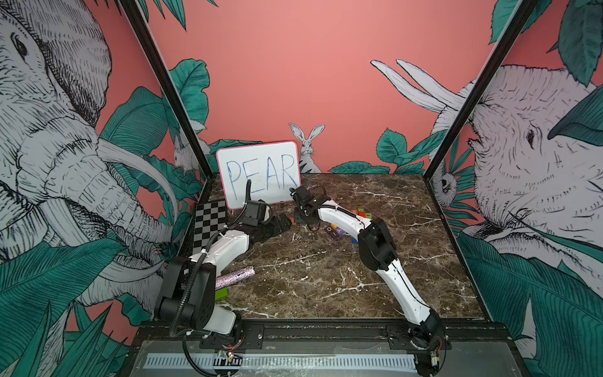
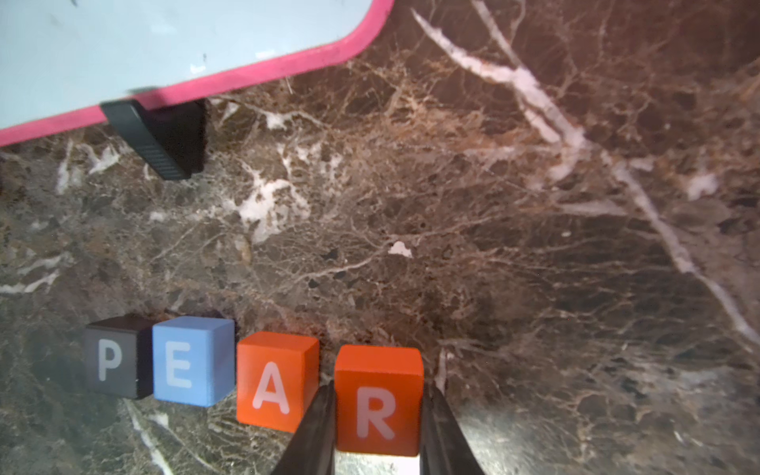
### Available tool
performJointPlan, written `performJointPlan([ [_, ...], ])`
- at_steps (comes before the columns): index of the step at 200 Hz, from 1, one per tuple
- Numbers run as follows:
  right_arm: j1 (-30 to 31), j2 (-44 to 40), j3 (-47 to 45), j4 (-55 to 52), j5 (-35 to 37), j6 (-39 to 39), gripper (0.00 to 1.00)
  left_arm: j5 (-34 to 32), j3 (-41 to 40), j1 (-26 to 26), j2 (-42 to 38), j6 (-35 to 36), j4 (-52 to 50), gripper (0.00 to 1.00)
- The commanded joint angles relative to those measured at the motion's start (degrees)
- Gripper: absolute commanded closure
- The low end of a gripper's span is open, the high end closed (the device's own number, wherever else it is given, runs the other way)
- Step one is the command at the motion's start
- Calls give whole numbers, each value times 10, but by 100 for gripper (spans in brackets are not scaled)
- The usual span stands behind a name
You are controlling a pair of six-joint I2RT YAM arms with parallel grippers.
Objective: Spell the uppercase word “pear” with letter blocks
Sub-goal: Place the letter block at the center of the board.
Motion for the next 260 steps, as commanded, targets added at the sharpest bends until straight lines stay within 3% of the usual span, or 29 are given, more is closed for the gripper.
performJointPlan([
  [1,6,13,14,2,1,14,70,1,-8,3,-15,-7,12,1],
  [260,4,5,-5,16,-5,22,62,-4,-12,3,-22,-8,15,1],
])
